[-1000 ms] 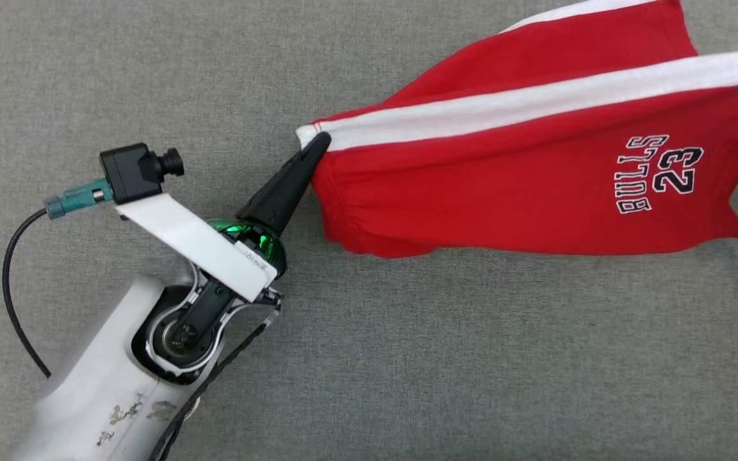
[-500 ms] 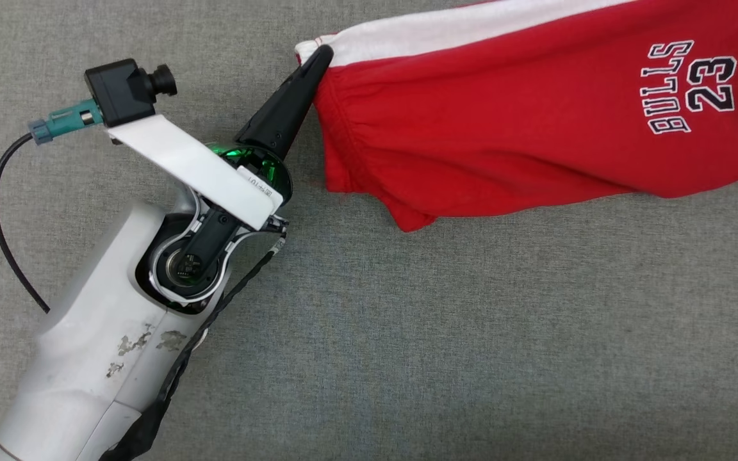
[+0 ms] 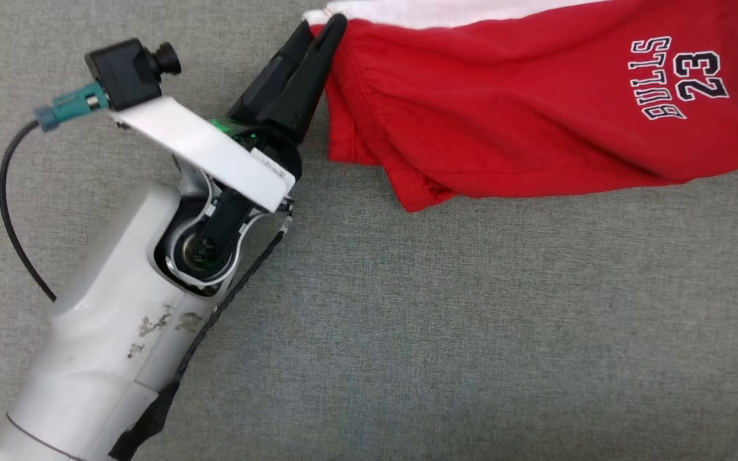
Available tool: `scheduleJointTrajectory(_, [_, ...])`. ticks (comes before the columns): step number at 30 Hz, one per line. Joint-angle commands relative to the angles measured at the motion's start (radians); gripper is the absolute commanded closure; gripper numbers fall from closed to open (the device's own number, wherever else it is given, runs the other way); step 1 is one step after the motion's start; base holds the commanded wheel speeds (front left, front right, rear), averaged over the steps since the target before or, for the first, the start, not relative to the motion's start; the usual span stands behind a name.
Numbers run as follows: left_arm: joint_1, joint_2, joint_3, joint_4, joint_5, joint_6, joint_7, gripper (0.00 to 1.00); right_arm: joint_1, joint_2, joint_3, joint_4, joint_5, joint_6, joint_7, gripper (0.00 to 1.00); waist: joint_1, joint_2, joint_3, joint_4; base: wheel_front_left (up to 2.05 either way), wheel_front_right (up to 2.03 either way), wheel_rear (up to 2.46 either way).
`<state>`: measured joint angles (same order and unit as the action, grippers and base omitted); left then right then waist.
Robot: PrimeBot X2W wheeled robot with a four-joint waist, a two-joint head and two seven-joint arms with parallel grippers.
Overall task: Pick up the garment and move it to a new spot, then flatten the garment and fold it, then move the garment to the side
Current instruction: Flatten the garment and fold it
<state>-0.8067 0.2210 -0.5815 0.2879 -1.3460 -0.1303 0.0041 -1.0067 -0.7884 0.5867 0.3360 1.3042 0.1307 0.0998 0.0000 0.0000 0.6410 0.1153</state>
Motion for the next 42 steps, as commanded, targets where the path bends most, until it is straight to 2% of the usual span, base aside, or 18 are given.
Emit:
scheduleJointTrajectory(1, [0.065, 0.028, -0.009, 0.050, 0.011, 0.012, -0.007, 0.00, 0.025, -0.015, 0.000, -0.005, -0.008, 0.000, -0.022, 0.00, 0.0000, 0.0000, -0.014, -0.003, 0.00, 0.00, 0.00])
scheduleJointTrajectory(4, [0.086, 0.045, -0.012, 0.067, 0.083, 0.018, -0.090, 0.00, 0.101, -0.047, 0.009, -0.036, -0.019, 0.000, -0.113, 0.00, 0.0000, 0.0000, -0.046, -0.011, 0.00, 0.00, 0.00])
scheduleJointTrajectory(6, [0.104, 0.066, -0.030, 0.072, 0.172, 0.045, -0.163, 0.00, 0.168, -0.073, 0.026, -0.050, -0.030, 0.000, -0.159, 0.00, 0.0000, 0.0000, -0.070, -0.018, 0.00, 0.00, 0.00])
scheduleJointTrajectory(8, [0.127, 0.081, -0.053, 0.067, 0.281, 0.090, -0.228, 0.00, 0.237, -0.089, 0.046, -0.050, -0.039, 0.000, -0.191, 0.00, 0.0000, 0.0000, -0.093, -0.025, 0.00, 0.00, 0.00])
scheduleJointTrajectory(11, [0.180, 0.078, -0.053, 0.023, 0.444, 0.187, -0.266, 0.00, 0.313, -0.086, 0.068, -0.036, -0.032, 0.000, -0.216, 0.00, 0.0000, 0.0000, -0.125, -0.030, 0.00, 0.00, 0.00])
scheduleJointTrajectory(13, [0.230, 0.058, -0.007, -0.045, 0.559, 0.246, -0.269, 0.00, 0.340, -0.072, 0.079, -0.007, -0.036, 0.000, -0.225, 0.00, 0.0000, 0.0000, -0.145, -0.023, 0.00, 0.00, 0.00])
scheduleJointTrajectory(16, [0.350, 0.008, 0.044, -0.143, 0.720, 0.300, -0.267, 0.00, 0.334, -0.032, 0.087, 0.063, -0.048, 0.000, -0.226, 0.00, 0.0000, 0.0000, -0.172, -0.004, 0.00, 0.00, 0.00])
scheduleJointTrajectory(18, [0.413, -0.034, 0.061, -0.191, 0.792, 0.310, -0.268, 0.00, 0.308, -0.004, 0.088, 0.129, -0.055, 0.000, -0.204, 0.00, 0.0000, 0.0000, -0.186, 0.015, 0.00, 0.00, 0.00])
scheduleJointTrajectory(21, [0.490, -0.082, 0.062, -0.225, 0.882, 0.302, -0.268, 0.00, 0.271, 0.041, 0.093, 0.238, -0.053, 0.000, -0.154, 0.00, 0.0000, 0.0000, -0.204, 0.052, 0.00, 0.00, 0.00])
scheduleJointTrajectory(27, [0.572, -0.143, 0.066, -0.232, 0.956, 0.267, -0.268, 0.00, 0.209, 0.107, 0.108, 0.435, -0.052, 0.000, -0.053, 0.00, 0.0000, 0.0000, -0.228, 0.116, 0.00, 0.00, 0.00])
scheduleJointTrajectory(28, [0.582, -0.149, 0.069, -0.230, 0.960, 0.261, -0.268, 0.00, 0.207, 0.117, 0.116, 0.459, -0.053, 0.000, -0.034, 0.03, 0.0000, 0.0000, -0.231, 0.123, 0.00, 0.00, 0.00])
scheduleJointTrajectory(29, [0.590, -0.154, 0.072, -0.229, 0.964, 0.255, -0.268, 0.00, 0.207, 0.126, 0.121, 0.482, -0.053, 0.000, -0.016, 0.15, 0.0000, 0.0000, -0.235, 0.129, 0.00, 0.00, 0.00])
scheduleJointTrajectory(30, [0.595, -0.157, 0.073, -0.227, 0.967, 0.250, -0.268, 0.00, 0.209, 0.136, 0.128, 0.502, -0.048, 0.000, 0.005, 0.53, 0.0000, 0.0000, -0.238, 0.133, 0.00, 0.00, 0.00])
scheduleJointTrajectory(31, [0.598, -0.159, 0.078, -0.227, 0.970, 0.246, -0.268, 0.00, 0.212, 0.144, 0.135, 0.516, -0.049, 0.000, 0.022, 0.59, 0.0000, 0.0000, -0.241, 0.135, 0.00, 0.00, 0.00])
scheduleJointTrajectory(32, [0.601, -0.161, 0.083, -0.227, 0.971, 0.246, -0.268, 0.00, 0.212, 0.148, 0.140, 0.528, -0.051, 0.000, 0.034, 0.71, 0.0000, 0.0000, -0.244, 0.136, 0.00, 0.00, 0.00])
scheduleJointTrajectory(33, [0.606, -0.163, 0.090, -0.228, 0.975, 0.245, -0.268, 0.00, 0.211, 0.149, 0.142, 0.536, -0.052, 0.000, 0.041, 1.00, 0.0000, 0.0000, -0.247, 0.136, 0.00, 0.00, 0.00])
scheduleJointTrajectory(37, [0.618, -0.167, 0.109, -0.222, 0.985, 0.237, -0.268, 0.00, 0.225, 0.131, 0.147, 0.543, -0.056, -0.001, 0.036, 1.00, 0.0000, 0.0000, -0.266, 0.123, 0.00, 0.00, 0.00])
scheduleJointTrajectory(42, [0.635, -0.168, 0.127, -0.222, 0.997, 0.235, -0.268, 0.00, 0.234, 0.071, 0.146, 0.509, -0.069, -0.001, 0.000, 1.00, 0.0000, 0.0000, -0.285, 0.095, 0.00, 0.00, 0.00])
